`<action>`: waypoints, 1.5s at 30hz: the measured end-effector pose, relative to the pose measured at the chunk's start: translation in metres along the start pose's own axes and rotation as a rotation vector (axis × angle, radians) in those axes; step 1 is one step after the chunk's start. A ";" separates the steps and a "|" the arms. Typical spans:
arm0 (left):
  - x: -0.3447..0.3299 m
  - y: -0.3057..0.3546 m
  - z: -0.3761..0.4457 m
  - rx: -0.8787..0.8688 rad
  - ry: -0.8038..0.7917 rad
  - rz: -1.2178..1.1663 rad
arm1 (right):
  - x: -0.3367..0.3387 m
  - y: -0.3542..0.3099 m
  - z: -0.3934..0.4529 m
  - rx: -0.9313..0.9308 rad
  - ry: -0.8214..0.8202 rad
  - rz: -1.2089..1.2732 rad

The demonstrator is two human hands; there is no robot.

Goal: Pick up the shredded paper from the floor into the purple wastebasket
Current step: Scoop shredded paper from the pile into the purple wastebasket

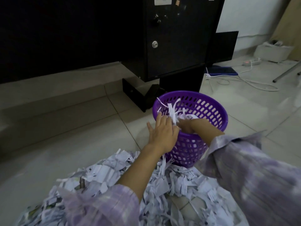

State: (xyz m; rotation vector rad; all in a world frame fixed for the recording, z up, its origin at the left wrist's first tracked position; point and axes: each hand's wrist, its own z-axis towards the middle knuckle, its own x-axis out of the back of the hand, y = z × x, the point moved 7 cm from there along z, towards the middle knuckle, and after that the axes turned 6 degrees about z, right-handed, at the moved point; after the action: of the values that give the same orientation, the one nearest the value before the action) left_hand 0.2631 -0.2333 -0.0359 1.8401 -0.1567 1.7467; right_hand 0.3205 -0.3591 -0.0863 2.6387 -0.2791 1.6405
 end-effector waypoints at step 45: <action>0.089 -0.049 -0.077 0.040 0.136 0.031 | 0.093 -0.053 -0.169 0.206 0.527 0.366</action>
State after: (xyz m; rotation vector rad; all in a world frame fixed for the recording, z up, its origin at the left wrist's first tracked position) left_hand 0.2308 -0.1288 0.0295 1.7482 -0.0979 1.9021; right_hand 0.2196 -0.3005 0.0761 2.2482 -0.6260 2.5214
